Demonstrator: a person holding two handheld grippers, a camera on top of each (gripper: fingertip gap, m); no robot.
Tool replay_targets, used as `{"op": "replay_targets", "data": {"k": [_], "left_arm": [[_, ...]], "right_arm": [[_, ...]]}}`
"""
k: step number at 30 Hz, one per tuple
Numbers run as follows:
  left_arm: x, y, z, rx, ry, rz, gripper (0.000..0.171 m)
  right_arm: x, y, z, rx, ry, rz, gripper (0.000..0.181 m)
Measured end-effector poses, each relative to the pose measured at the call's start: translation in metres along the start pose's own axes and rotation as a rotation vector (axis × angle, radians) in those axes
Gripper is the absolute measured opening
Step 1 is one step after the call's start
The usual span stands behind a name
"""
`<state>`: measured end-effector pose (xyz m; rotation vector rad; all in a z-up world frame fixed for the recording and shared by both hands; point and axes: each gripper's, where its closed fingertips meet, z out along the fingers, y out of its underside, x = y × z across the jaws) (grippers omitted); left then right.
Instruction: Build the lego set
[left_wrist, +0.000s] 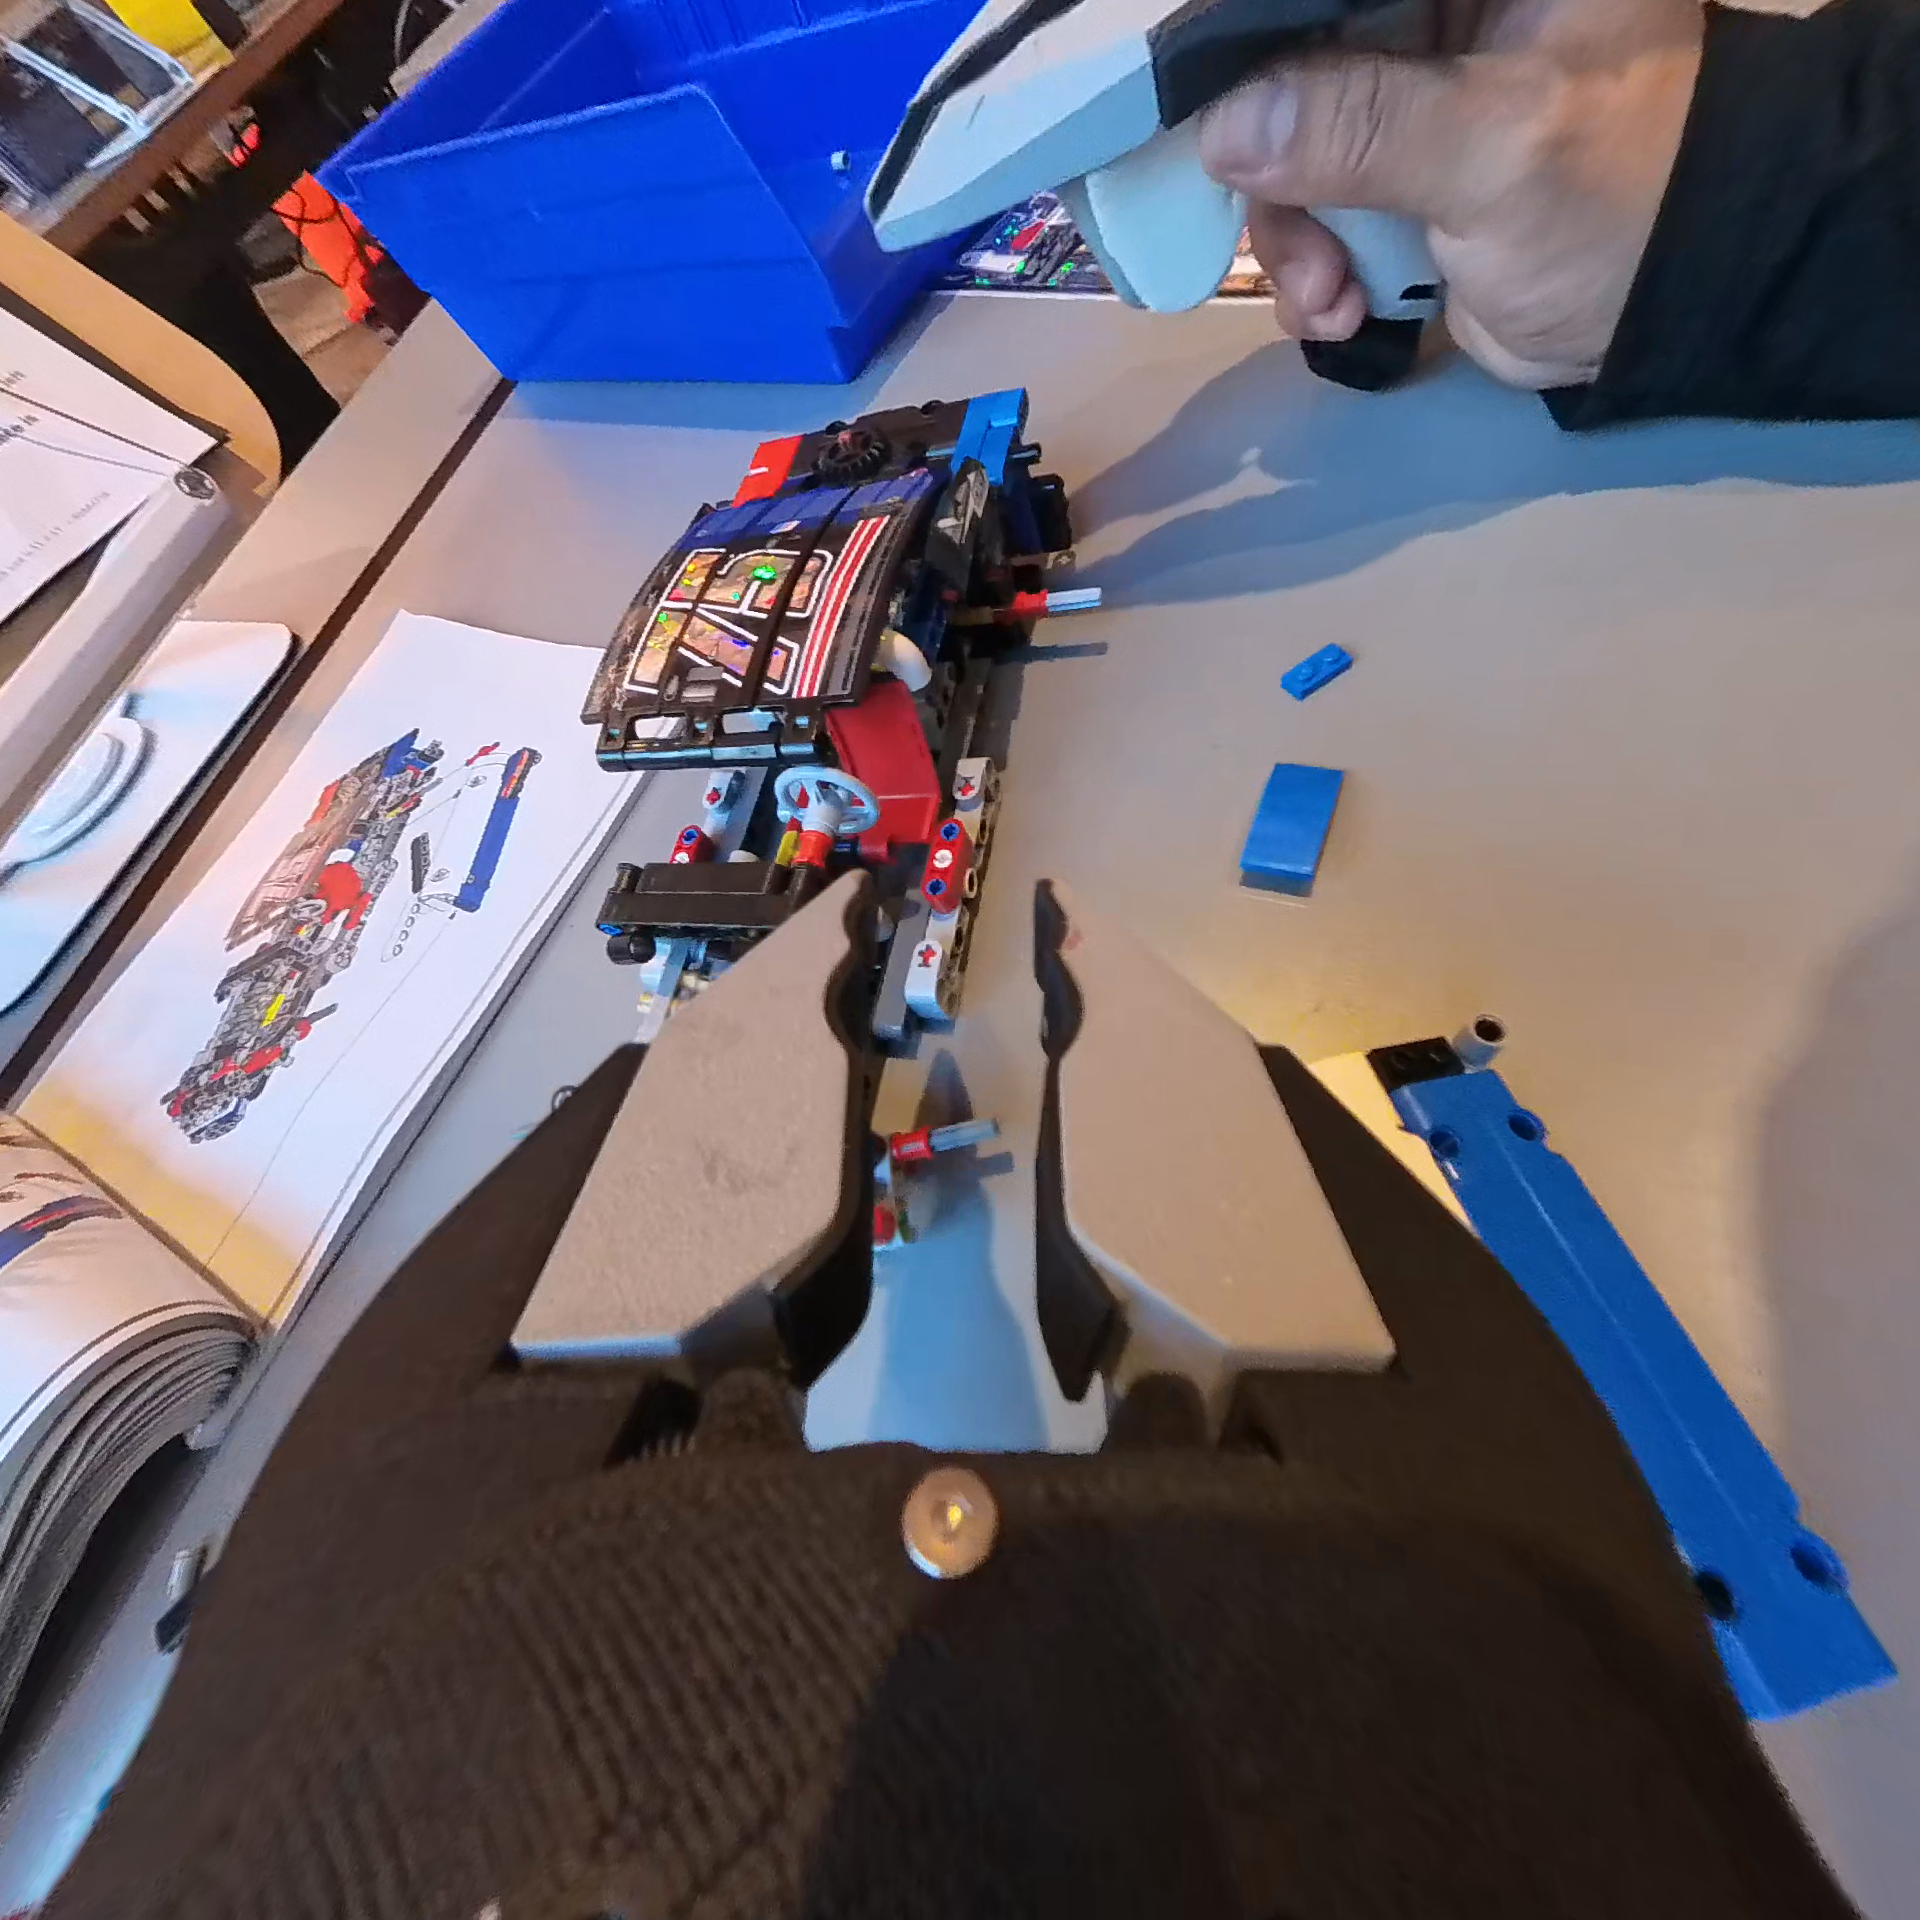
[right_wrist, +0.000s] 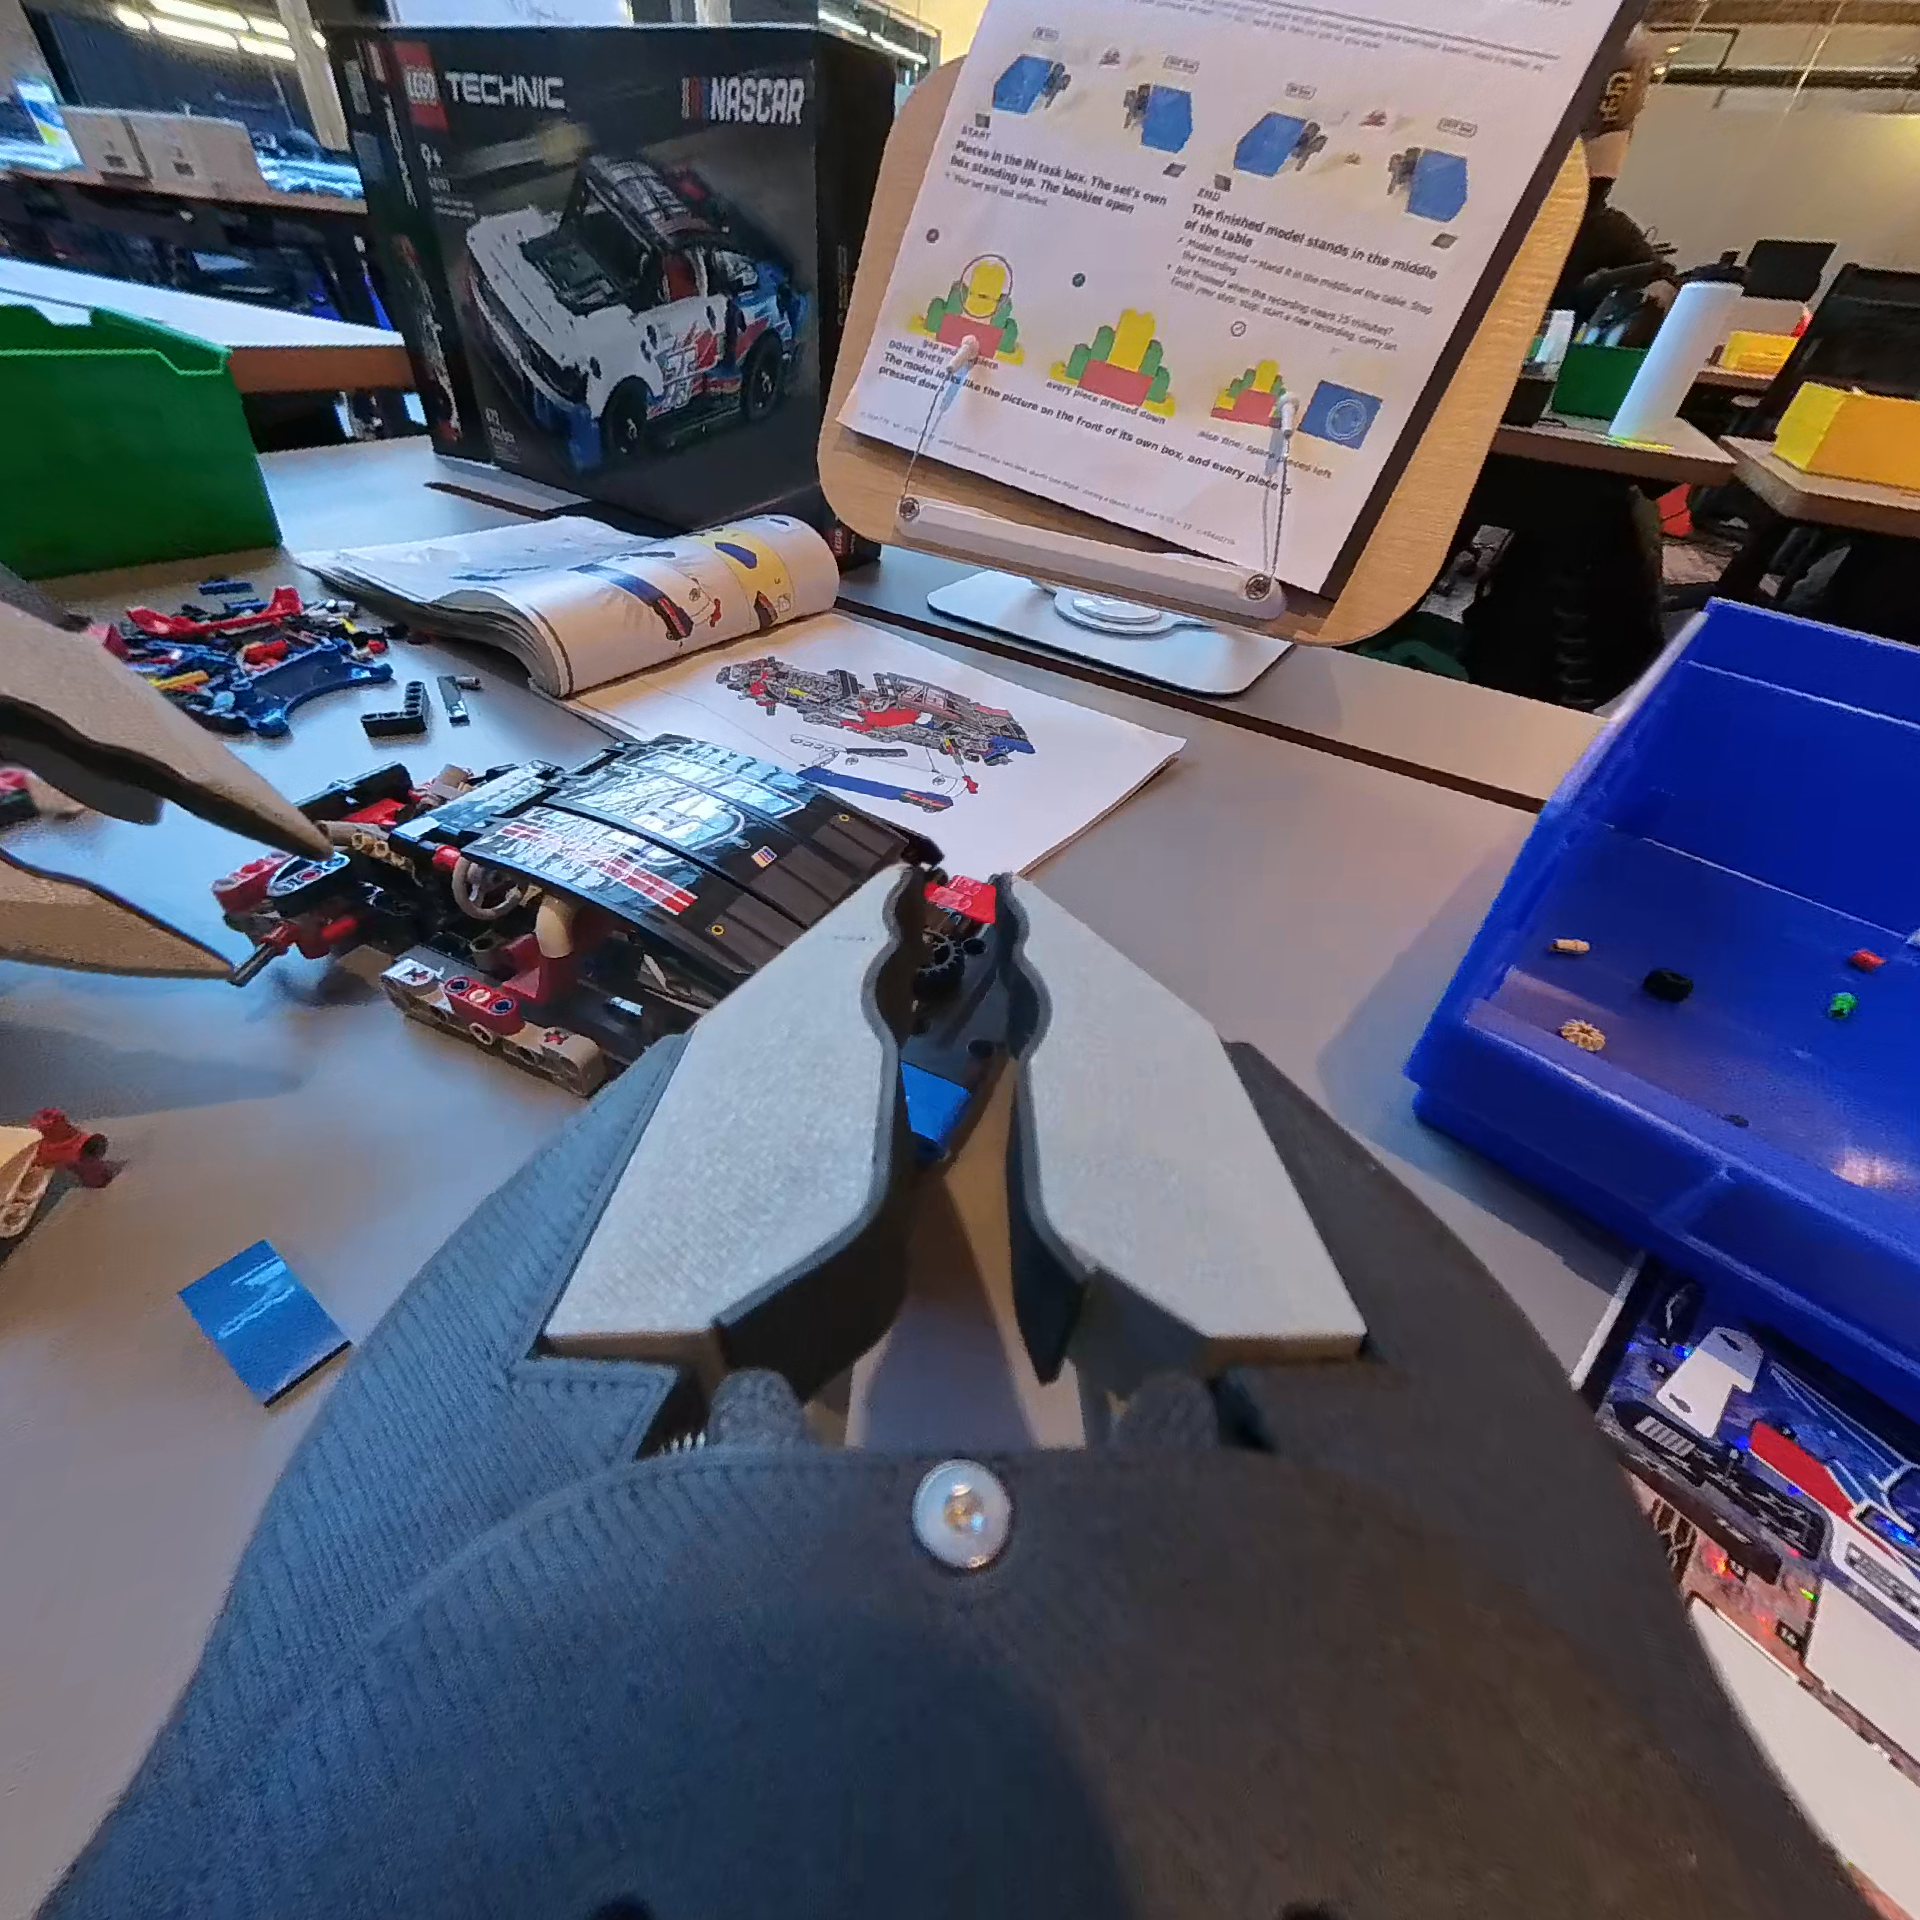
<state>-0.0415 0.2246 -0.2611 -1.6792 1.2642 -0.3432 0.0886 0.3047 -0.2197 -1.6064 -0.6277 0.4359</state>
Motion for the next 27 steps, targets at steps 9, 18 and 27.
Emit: {"op": "replay_targets", "data": {"k": [9,18,27], "left_arm": [[-0.001,0.0039,-0.0015,-0.014,-0.007,0.014,0.026],[-0.0006,0.0005,-0.0044,-0.003,-0.014,0.022,0.026],[-0.0008,0.0013,-0.0046,-0.011,-0.019,0.03,0.025]], "right_arm": [[-0.0043,0.0041,0.0034,-0.026,-0.018,-0.019,0.009],[-0.0067,0.0061,0.0051,-0.042,-0.017,-0.044,0.008],[-0.0064,0.0069,0.0055,-0.047,-0.012,-0.05,0.006]]}}
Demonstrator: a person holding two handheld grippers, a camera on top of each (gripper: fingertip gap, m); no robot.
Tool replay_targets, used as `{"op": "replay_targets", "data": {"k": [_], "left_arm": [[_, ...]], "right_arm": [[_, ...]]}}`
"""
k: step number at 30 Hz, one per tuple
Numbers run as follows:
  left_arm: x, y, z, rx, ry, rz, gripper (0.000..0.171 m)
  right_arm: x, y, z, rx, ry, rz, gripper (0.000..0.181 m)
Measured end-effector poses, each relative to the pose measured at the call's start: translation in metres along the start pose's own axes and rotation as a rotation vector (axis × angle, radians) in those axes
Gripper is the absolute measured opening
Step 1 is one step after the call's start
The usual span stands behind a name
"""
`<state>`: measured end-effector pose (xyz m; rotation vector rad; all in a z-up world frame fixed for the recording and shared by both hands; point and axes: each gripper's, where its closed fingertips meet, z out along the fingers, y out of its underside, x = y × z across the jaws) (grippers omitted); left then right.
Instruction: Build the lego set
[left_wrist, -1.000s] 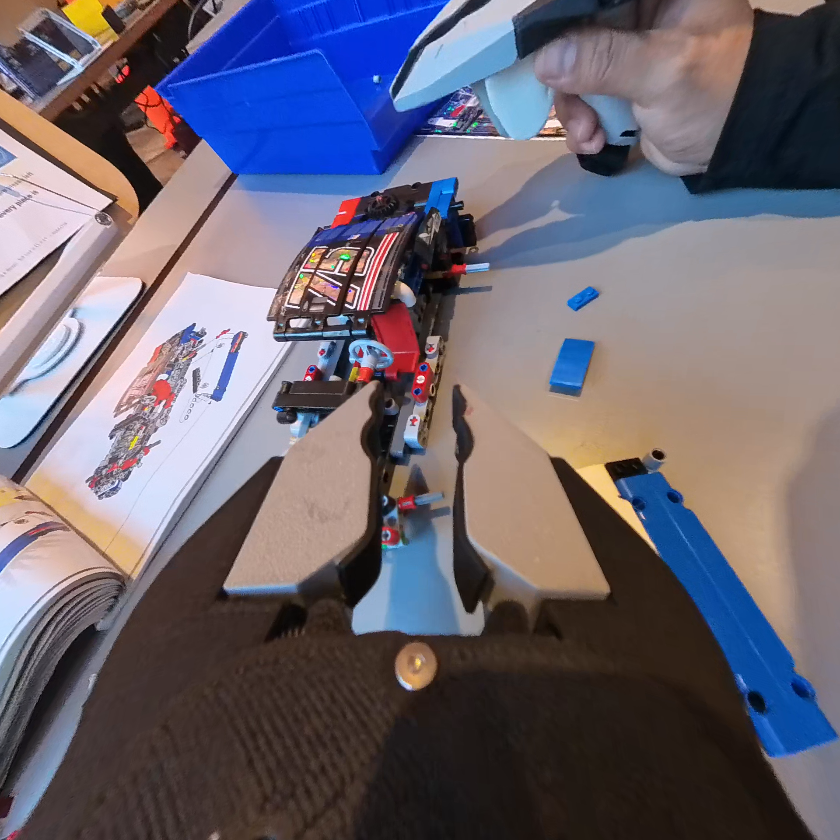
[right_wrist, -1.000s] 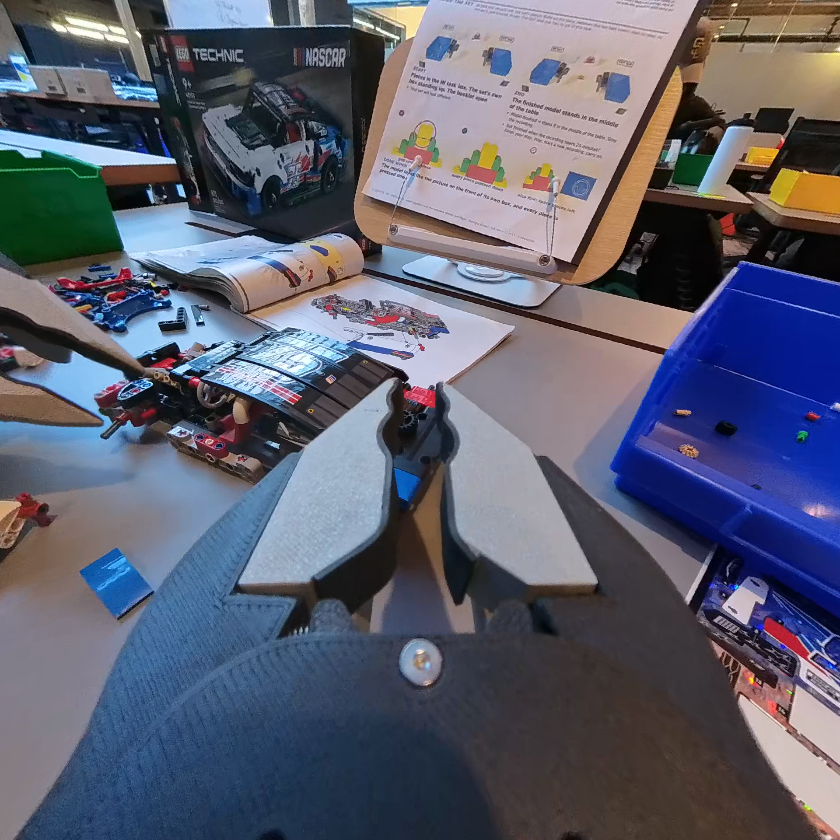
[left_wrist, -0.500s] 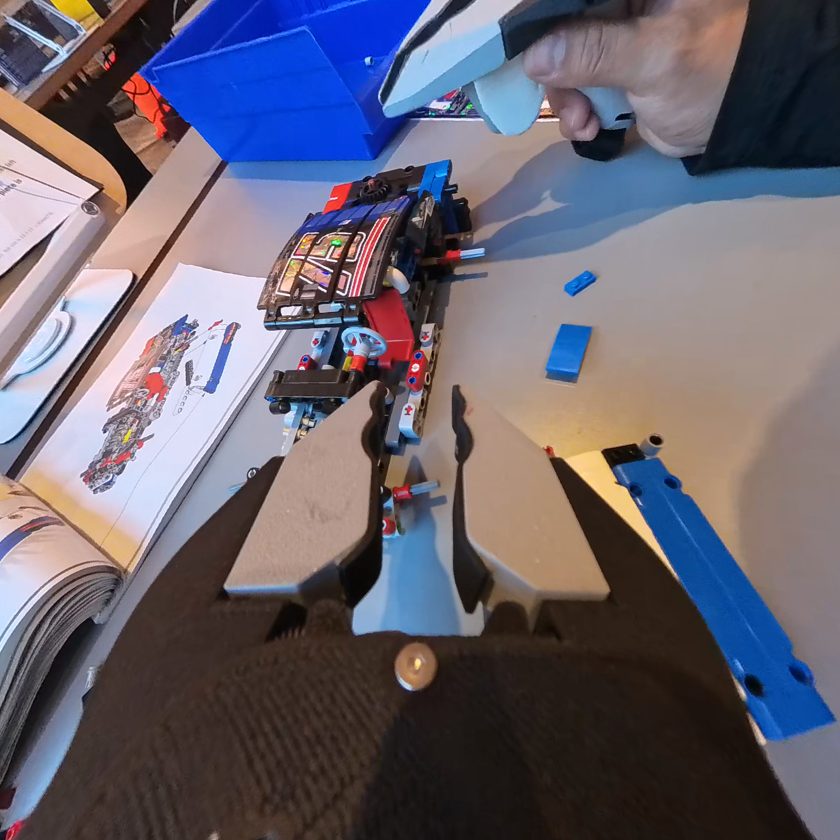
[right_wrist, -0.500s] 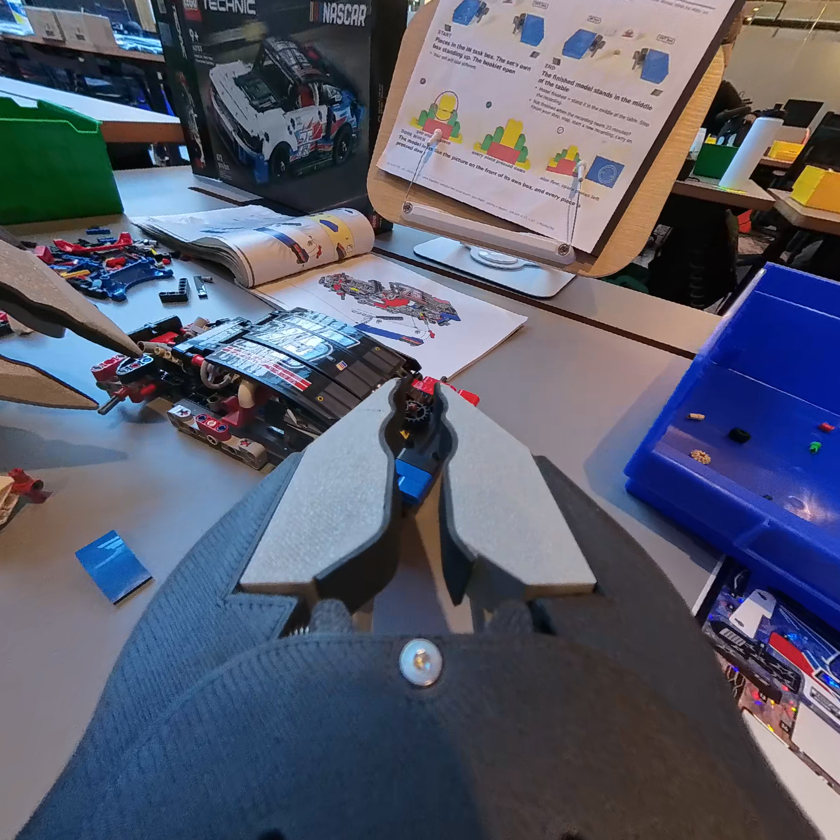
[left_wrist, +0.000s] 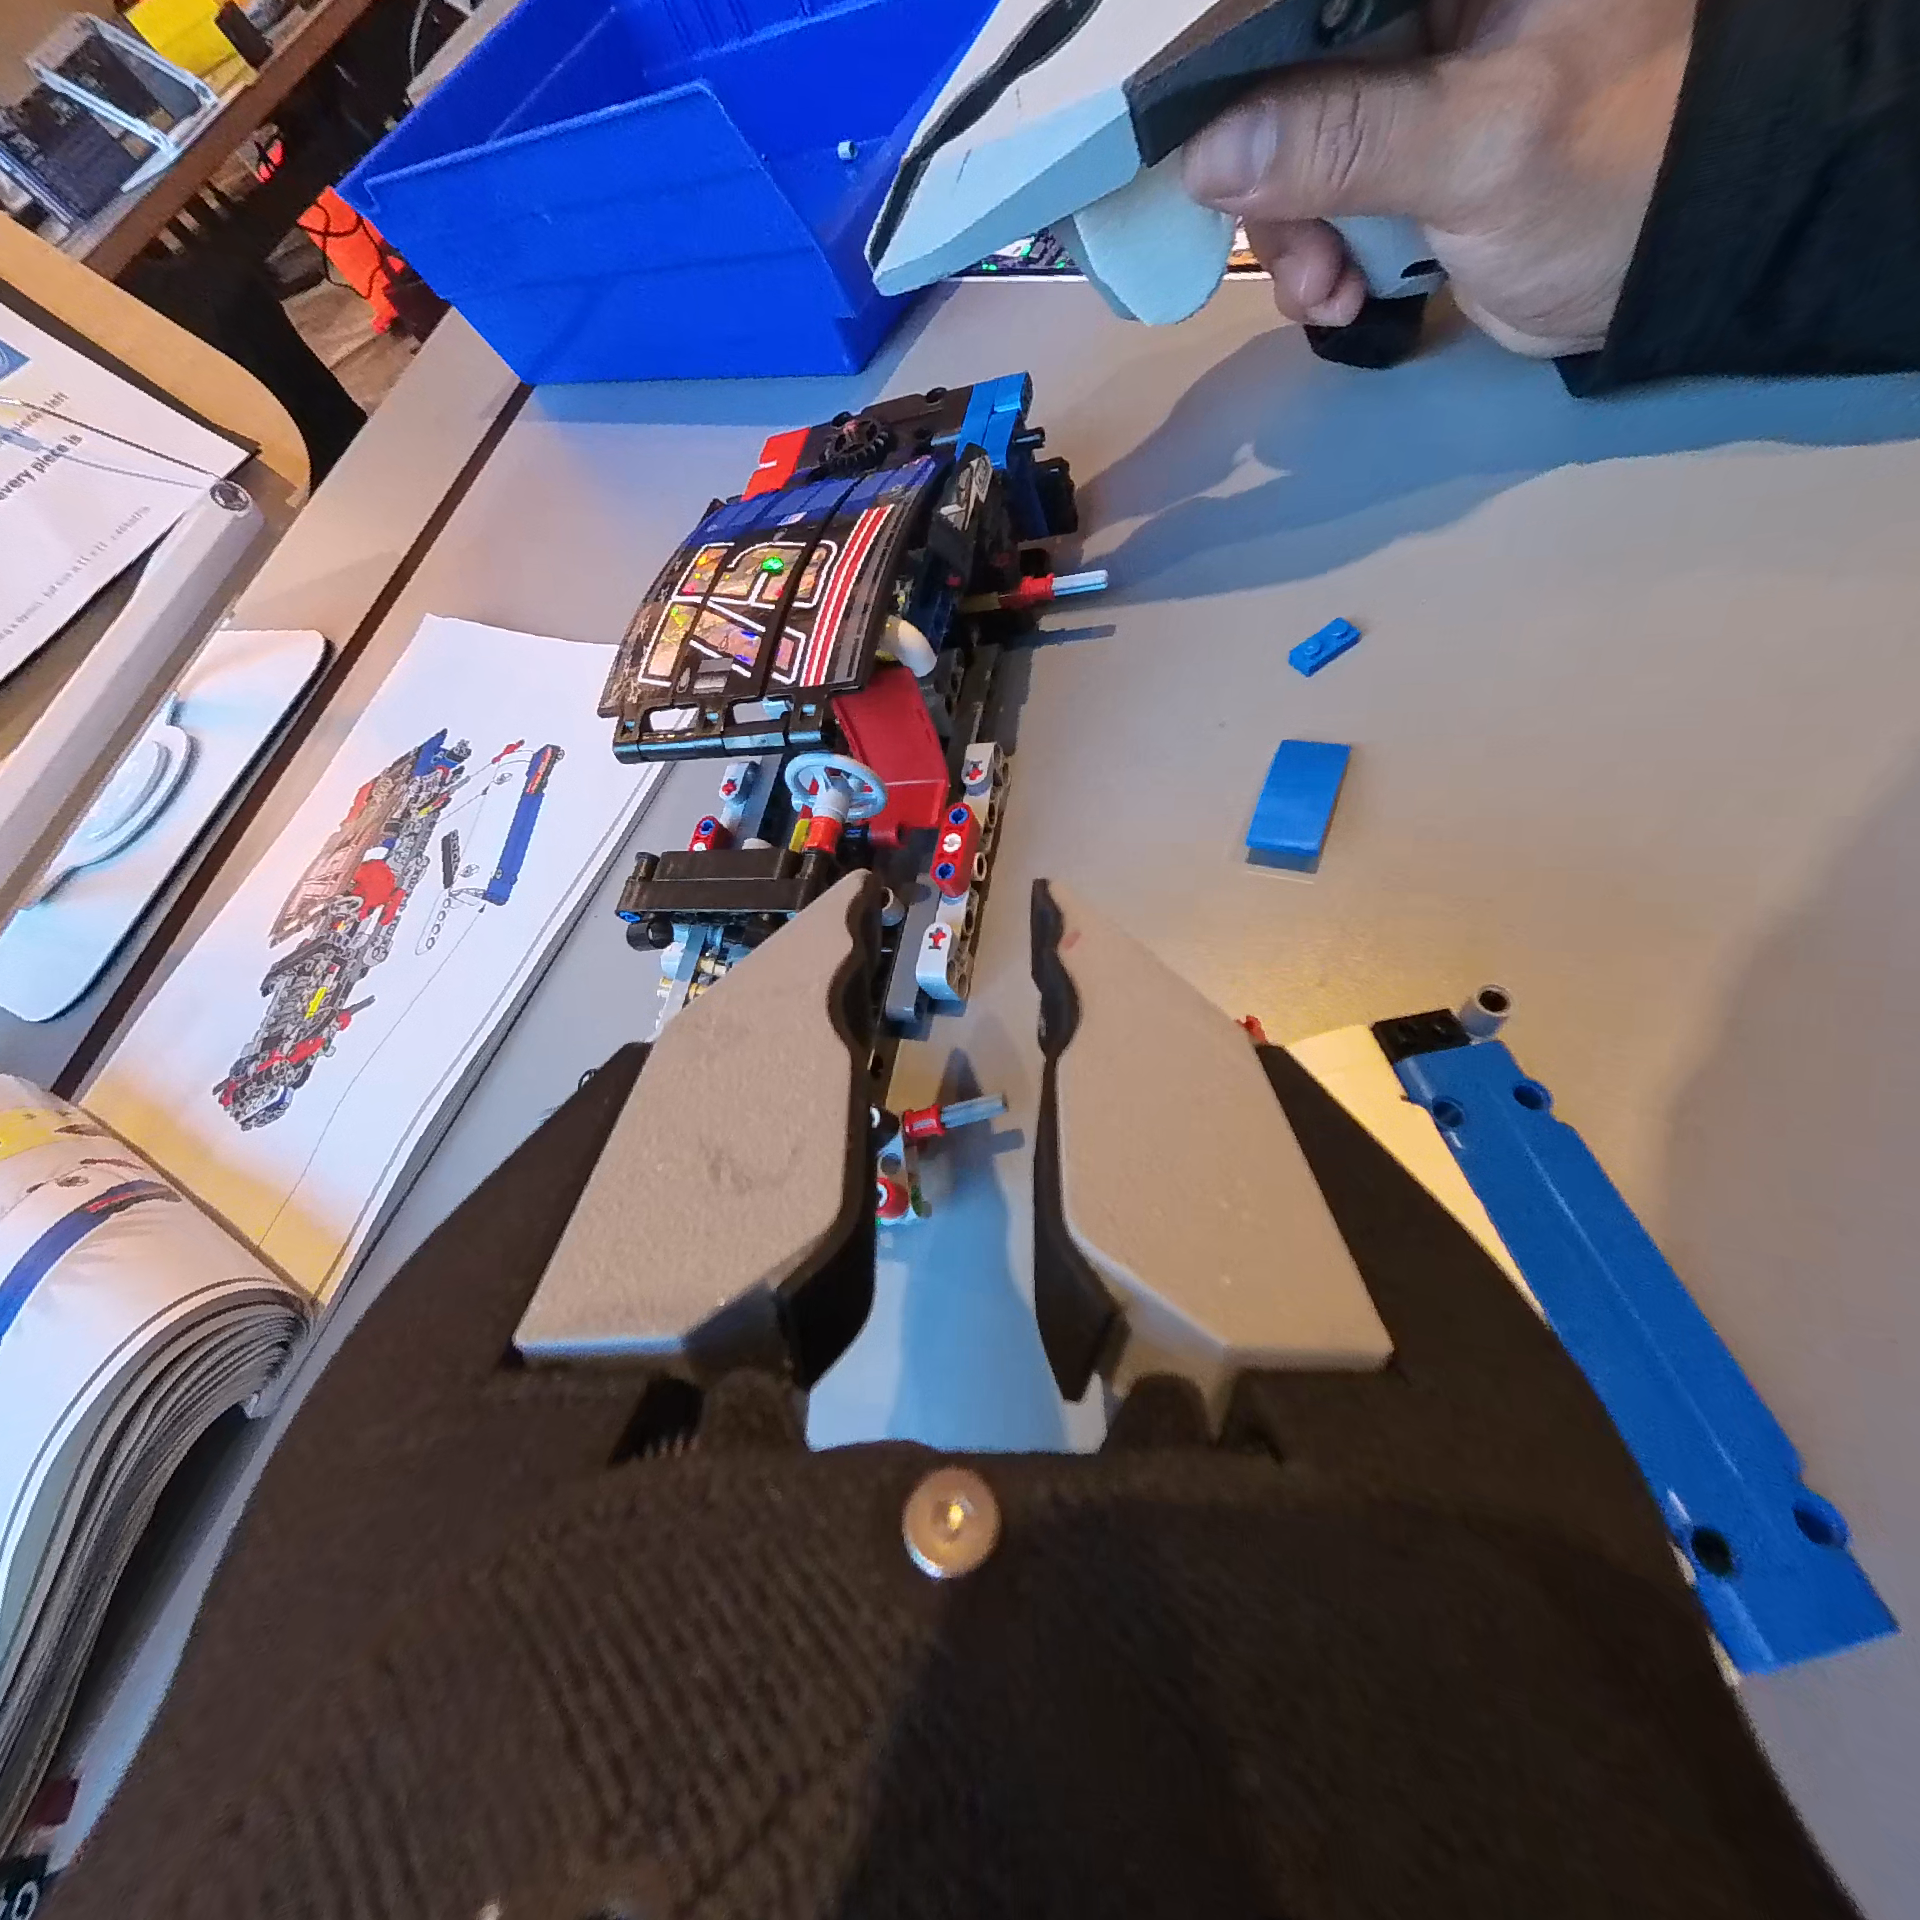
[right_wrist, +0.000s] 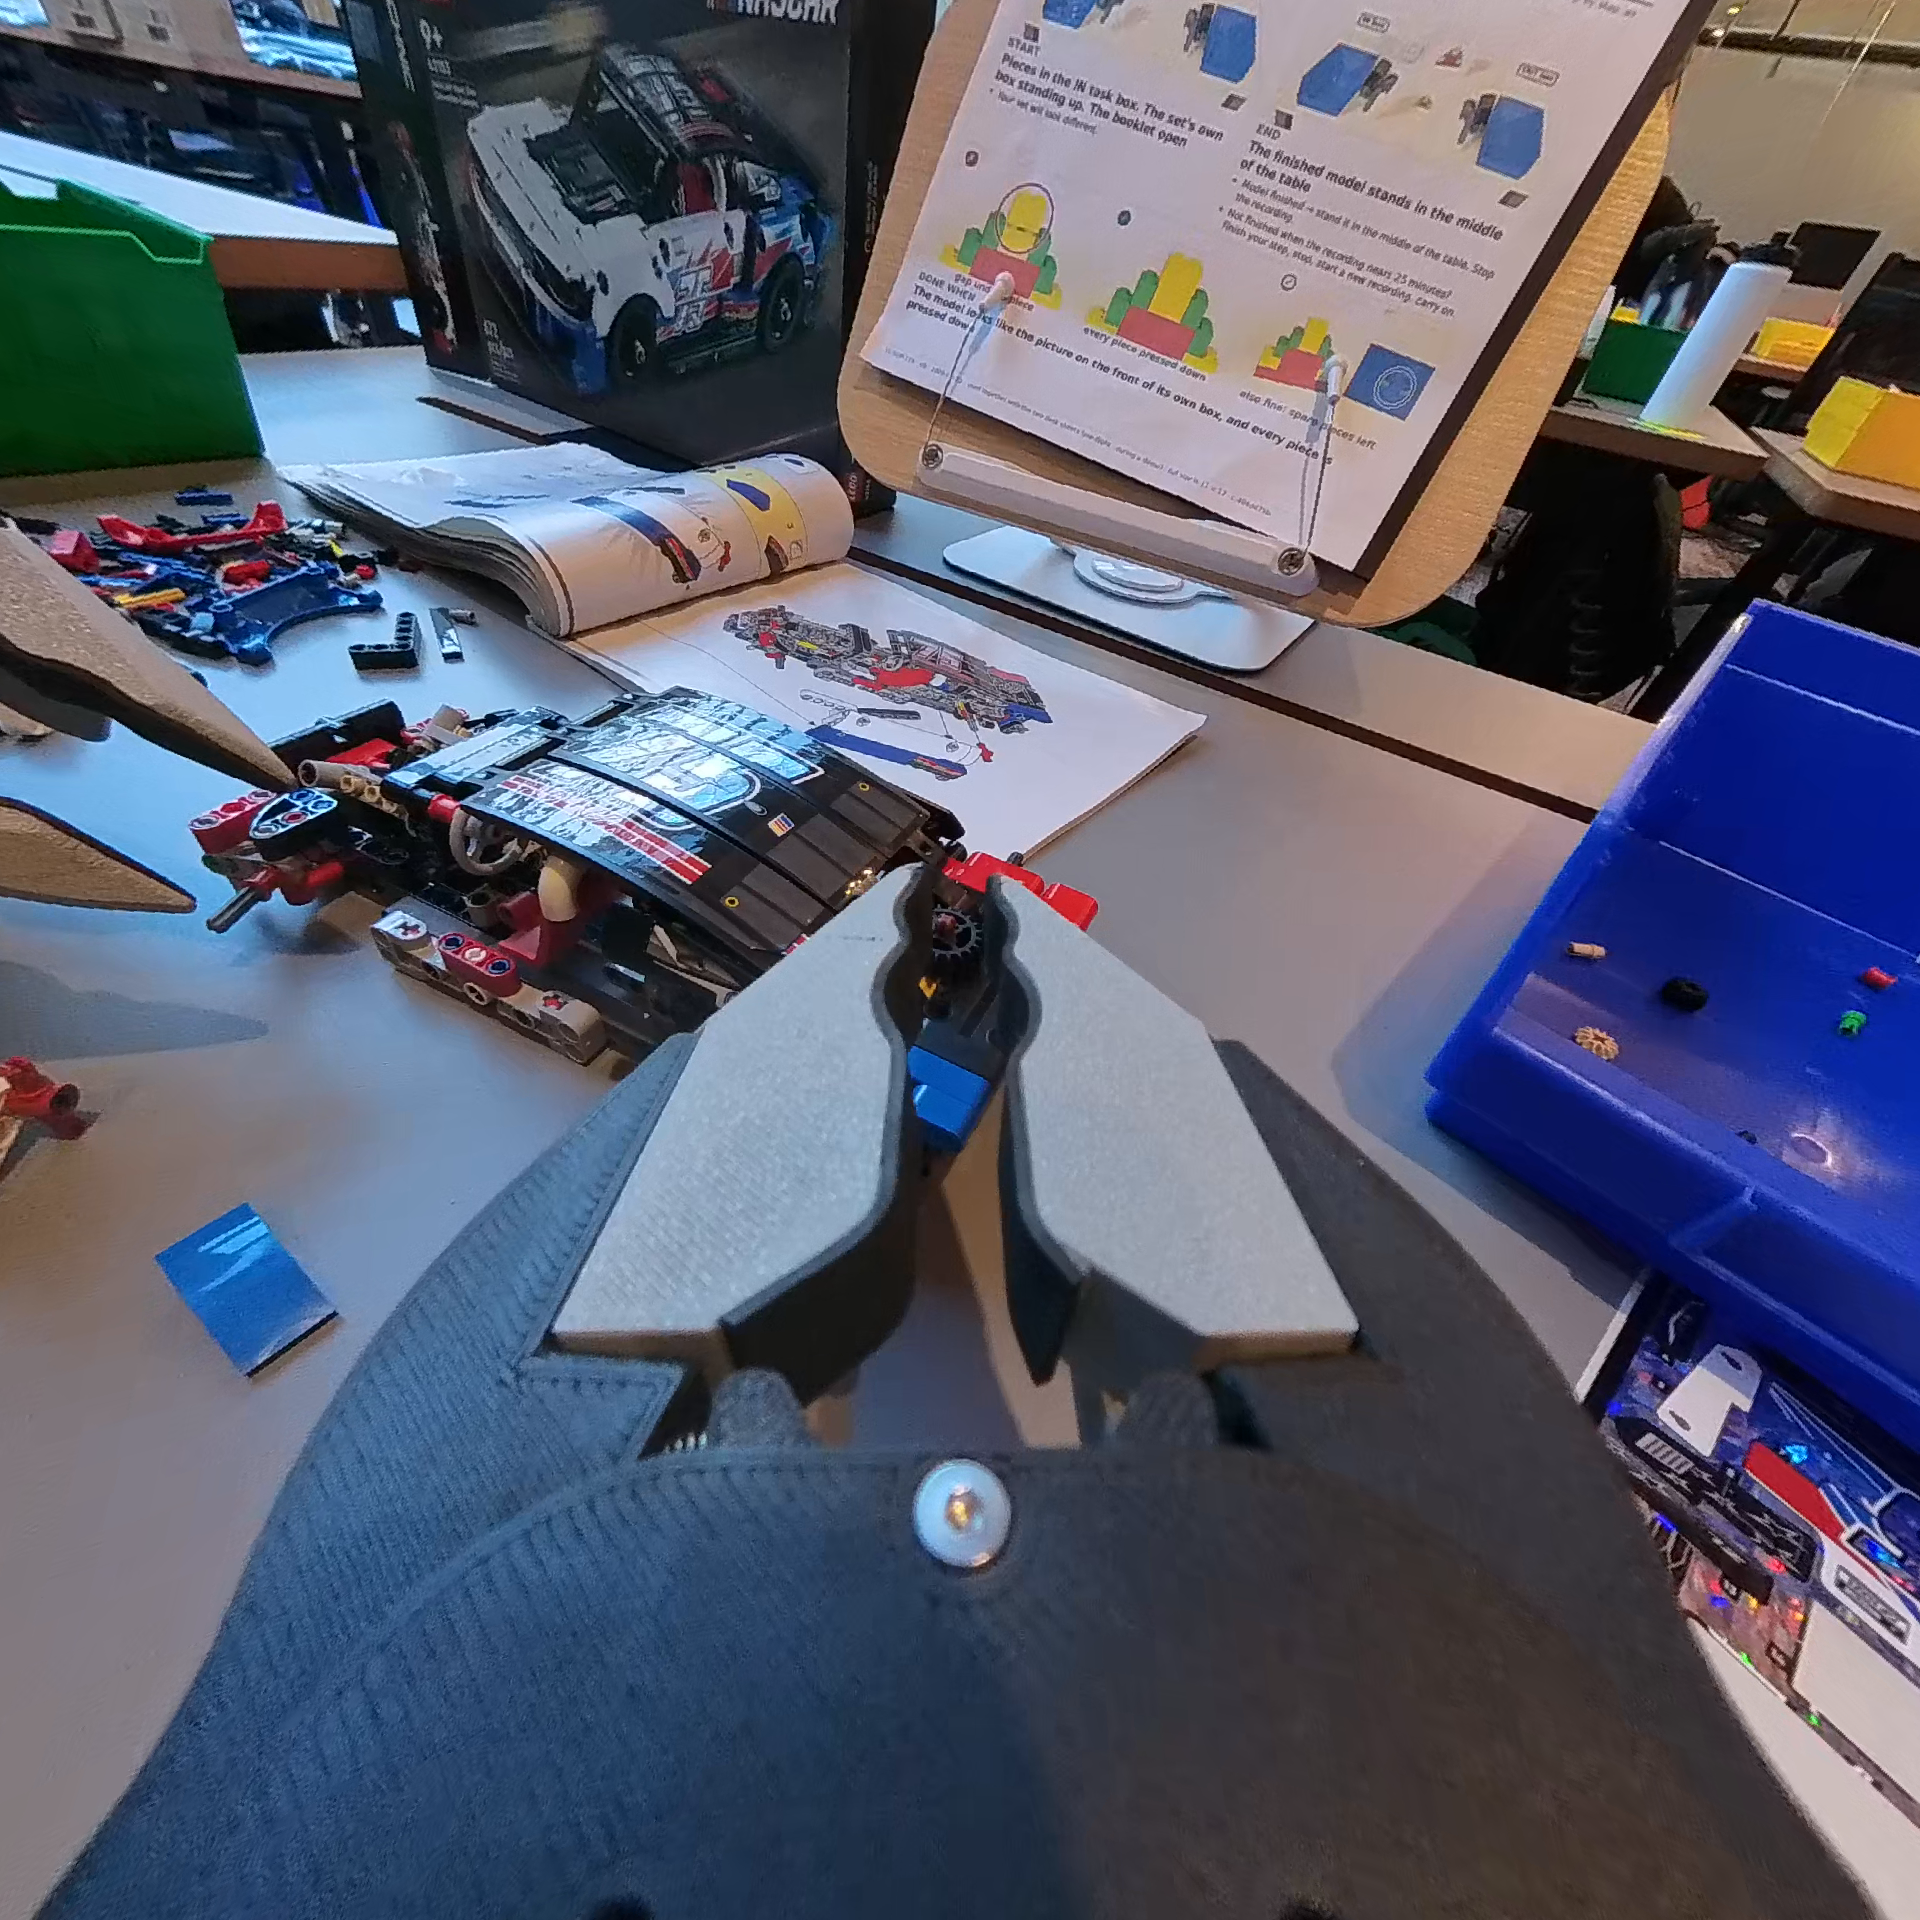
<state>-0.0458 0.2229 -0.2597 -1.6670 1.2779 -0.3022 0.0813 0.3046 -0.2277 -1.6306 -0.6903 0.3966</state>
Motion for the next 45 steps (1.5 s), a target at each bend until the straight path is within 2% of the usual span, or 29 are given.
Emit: {"op": "replay_targets", "data": {"k": [16,19,23,26,30,39,42,45], "left_arm": [[-0.014,0.007,-0.006,-0.026,-0.038,-0.021,0.023],[-0.038,0.01,-0.024,-0.014,-0.093,-0.077,0.021],[-0.089,0.028,-0.078,-0.023,-0.196,-0.24,0.025],[-0.124,0.058,-0.118,-0.122,-0.304,-0.26,0.029],[-0.141,0.091,-0.157,-0.196,-0.382,-0.318,0.029],[-0.131,0.119,-0.194,-0.25,-0.399,-0.369,0.027],[-0.139,0.131,-0.197,-0.292,-0.376,-0.341,0.027],[-0.152,0.141,-0.184,-0.327,-0.279,-0.274,0.024]], "right_arm": [[0.0,-0.005,-0.003,0.031,-0.004,0.007,0.004],[0.002,-0.008,-0.005,0.055,-0.013,0.033,0.005],[0.005,-0.013,-0.009,0.093,-0.02,0.07,0.004],[0.005,-0.014,-0.01,0.105,-0.03,0.086,0.005],[0.002,-0.014,-0.009,0.104,-0.051,0.083,0.005],[0.003,-0.009,-0.008,0.072,-0.045,0.084,0.003],[0.001,-0.007,-0.009,0.065,-0.047,0.079,0.003],[-0.002,-0.007,-0.008,0.067,-0.067,0.079,0.003]]}}
